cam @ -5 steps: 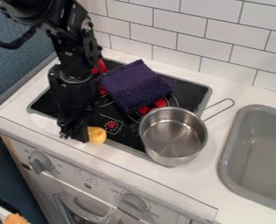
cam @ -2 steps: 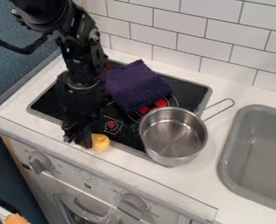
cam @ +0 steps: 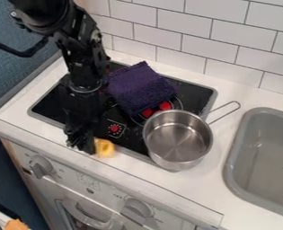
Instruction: Put the yellow knife to the bottom of the burner
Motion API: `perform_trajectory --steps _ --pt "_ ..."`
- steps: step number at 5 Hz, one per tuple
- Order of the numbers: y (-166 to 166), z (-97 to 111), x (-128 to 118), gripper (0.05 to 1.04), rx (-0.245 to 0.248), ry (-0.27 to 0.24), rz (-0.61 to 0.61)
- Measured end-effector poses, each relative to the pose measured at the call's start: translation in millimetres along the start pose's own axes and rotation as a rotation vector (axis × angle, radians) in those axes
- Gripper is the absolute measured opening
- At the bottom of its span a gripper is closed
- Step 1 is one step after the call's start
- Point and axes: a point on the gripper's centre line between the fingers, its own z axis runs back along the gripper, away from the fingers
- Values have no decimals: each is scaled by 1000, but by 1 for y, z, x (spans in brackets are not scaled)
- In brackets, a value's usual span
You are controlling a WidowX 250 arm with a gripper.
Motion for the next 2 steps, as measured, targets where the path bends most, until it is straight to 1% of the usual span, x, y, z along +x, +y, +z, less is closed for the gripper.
perform_trajectory --steps 1,2 --pt "-2 3 3 991 -2 35 -34" --pt "-6 15 9 1003 4 12 -69"
